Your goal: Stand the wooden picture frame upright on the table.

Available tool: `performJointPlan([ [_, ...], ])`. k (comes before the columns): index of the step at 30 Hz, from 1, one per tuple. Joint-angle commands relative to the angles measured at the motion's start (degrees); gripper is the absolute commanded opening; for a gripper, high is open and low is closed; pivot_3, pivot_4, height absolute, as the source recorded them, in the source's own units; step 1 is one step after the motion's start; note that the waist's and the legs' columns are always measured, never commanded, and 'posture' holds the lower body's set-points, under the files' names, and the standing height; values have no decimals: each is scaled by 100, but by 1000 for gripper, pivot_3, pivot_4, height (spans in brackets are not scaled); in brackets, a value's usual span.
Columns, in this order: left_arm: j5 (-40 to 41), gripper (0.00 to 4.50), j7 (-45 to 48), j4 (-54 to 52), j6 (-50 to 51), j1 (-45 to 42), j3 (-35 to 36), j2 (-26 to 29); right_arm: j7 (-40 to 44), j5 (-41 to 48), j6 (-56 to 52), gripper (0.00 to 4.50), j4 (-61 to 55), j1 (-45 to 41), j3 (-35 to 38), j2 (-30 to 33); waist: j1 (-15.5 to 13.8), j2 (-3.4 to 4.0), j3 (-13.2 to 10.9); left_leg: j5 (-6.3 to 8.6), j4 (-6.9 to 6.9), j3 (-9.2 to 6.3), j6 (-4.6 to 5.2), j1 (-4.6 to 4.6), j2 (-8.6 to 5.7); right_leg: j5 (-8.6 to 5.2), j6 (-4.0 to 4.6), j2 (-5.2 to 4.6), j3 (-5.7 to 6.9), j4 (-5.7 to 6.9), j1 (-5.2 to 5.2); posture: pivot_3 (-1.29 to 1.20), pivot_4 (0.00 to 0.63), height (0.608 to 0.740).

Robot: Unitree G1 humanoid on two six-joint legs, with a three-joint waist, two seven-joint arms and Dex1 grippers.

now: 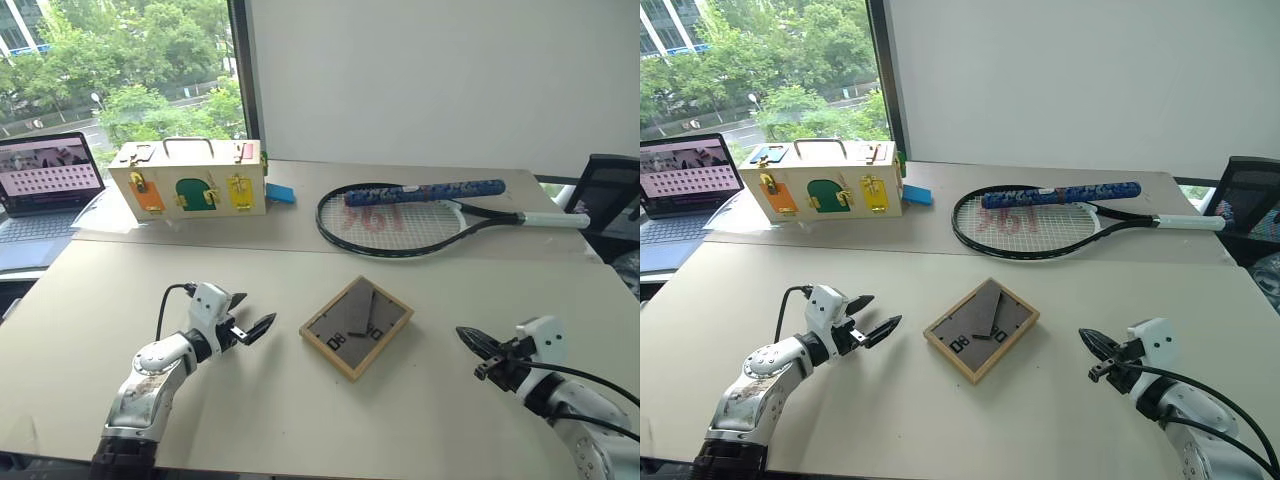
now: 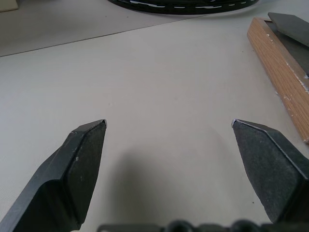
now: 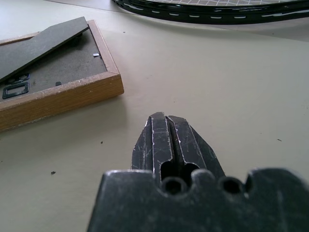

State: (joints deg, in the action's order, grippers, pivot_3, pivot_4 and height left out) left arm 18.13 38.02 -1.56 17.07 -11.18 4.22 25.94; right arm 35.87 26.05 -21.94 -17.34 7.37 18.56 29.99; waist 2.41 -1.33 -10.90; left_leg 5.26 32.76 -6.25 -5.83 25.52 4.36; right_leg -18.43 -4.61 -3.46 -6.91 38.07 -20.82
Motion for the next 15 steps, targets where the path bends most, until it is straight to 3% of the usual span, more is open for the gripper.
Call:
performJointPlan([
  [1, 469, 4500, 467, -252, 363, -267, 218, 336, 238, 316, -209, 52, -304, -116, 139, 337, 0, 0, 0, 0, 0, 0, 0, 0, 0, 0, 0, 0, 1, 0, 0, 0, 150, 720],
  [5, 1091, 4500, 1839, -159, 942, -1027, 291, 1317, 1113, 1253, -1225, 52, -1100, -107, 516, 1530, 4, 8, -10, -3, 4, 0, -1, 10, 0, -1, -1, 0, 0, 14, -16, 0, 150, 720],
  [10, 1168, 4500, 2948, 437, 1161, -1960, -5, 2031, 1226, 2143, -2213, 52, -1538, -402, 1012, 2517, 4, 8, -5, -2, -1, 0, 3, 2, 0, -8, -12, -1, 1, -4, 2, 0, 150, 720],
  [13, 1074, 3787, 3320, 921, 1155, -2518, -232, 2010, 998, 2349, -2544, 0, -1770, -545, 998, 2716, -1, 6, -6, 1, -3, 0, 7, 4, 0, -9, -9, -1, 3, -5, -1, 0, 150, 720],
  [15, 989, 3016, 3441, 1146, 1056, -2728, -362, 1917, 786, 2410, -2675, 0, -1954, -591, 906, 2685, -14, 5, -6, 1, -2, 0, 7, 12, 0, -9, -8, -1, 4, -5, -8, 0, 150, 720],
])
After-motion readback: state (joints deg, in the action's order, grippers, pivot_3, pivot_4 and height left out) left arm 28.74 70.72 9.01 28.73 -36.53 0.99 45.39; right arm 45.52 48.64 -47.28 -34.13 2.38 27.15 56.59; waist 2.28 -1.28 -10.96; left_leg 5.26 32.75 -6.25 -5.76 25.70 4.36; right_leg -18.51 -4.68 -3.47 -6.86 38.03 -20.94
